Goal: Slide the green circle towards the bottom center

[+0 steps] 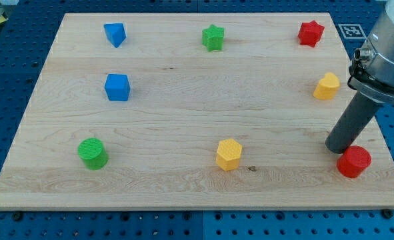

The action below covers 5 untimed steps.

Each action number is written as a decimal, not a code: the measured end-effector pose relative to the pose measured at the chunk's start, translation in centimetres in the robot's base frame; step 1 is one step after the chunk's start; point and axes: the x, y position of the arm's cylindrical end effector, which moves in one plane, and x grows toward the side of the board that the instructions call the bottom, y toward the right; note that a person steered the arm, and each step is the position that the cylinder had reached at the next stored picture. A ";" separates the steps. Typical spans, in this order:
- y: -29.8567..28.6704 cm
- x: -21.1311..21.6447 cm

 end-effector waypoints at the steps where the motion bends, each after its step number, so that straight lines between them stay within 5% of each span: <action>1: 0.0 0.0; 2: -3.3 -3.0; 5: -26.7 -3.6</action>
